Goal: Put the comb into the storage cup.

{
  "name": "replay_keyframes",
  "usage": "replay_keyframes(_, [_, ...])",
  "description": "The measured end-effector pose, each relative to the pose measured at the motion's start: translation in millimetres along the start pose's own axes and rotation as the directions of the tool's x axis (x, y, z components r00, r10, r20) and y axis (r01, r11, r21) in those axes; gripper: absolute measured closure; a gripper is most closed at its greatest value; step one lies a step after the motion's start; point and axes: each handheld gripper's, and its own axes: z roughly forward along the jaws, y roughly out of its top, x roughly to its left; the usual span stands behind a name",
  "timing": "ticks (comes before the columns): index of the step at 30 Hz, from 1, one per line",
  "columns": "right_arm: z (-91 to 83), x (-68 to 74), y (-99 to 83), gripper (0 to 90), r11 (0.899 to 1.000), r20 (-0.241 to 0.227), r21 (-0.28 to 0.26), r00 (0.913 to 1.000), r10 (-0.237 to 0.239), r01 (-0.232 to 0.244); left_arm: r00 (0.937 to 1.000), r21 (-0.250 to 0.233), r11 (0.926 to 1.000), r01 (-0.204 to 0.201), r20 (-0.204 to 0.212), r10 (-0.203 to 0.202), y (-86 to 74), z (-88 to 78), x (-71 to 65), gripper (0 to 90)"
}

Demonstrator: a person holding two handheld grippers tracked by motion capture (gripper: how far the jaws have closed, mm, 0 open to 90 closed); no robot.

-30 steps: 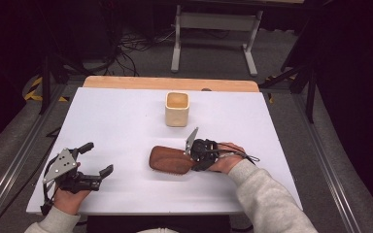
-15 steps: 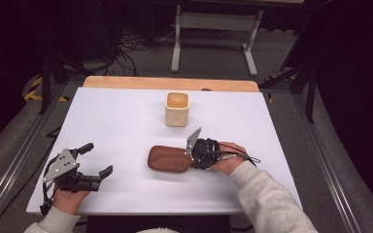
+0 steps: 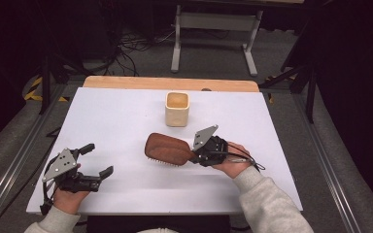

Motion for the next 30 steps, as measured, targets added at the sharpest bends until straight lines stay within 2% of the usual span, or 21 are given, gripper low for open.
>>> replay_keyframes(4, [-5.5,5.5,-5.0,72.9,0.996,0.03,-0.088,0.9991,0.03,-0.027,1.0,-0.013,0.9999,0.004,0.009,-0.004,0.0,0.4,-0.1,0.3])
replay_keyframes(9, [-9.3,12.7,-6.5,72.8,0.986,0.06,-0.159,0.997,0.05,-0.04,0.9996,-0.012,0.9997,0.019,0.021,-0.018,0.8,0.3,1.1,0.3])
replay_keyframes(13, [-10.6,19.4,-7.8,72.8,0.971,0.079,-0.231,0.9931,0.087,-0.066,0.999,-0.013,0.9994,0.032,0.03,-0.031,1.0,1.3,2.0,0.3])
replay_keyframes(16, [-9.4,22.9,-10.6,72.9,0.955,0.089,-0.281,0.9884,0.123,-0.093,0.9991,-0.002,0.9995,0.032,0.029,-0.032,1.5,2.0,1.4,0.3])
replay_keyframes(20, [-7.5,28.8,-12.1,72.8,0.94,0.12,-0.327,0.9825,0.143,-0.096,0.9985,0.008,0.9998,0.021,0.05,-0.021,2.0,3.5,1.5,0.4])
replay_keyframes(27, [-3.2,33.8,-14.2,72.8,0.903,0.129,-0.411,0.9731,0.191,-0.123,0.997,0.004,0.9996,0.029,0.071,-0.03,2.7,5.0,1.4,0.9])
replay_keyframes(29, [-2.0,35.8,-13.2,72.8,0.904,0.145,-0.412,0.9713,0.188,-0.114,0.9967,0.003,0.9994,0.035,0.074,-0.035,2.7,5.6,0.9,0.8])
replay_keyframes(30, [-0.4,37.0,-13.1,72.8,0.899,0.145,-0.422,0.9705,0.193,-0.115,0.9966,0.004,0.9993,0.037,0.073,-0.037,2.9,5.8,0.7,0.8])
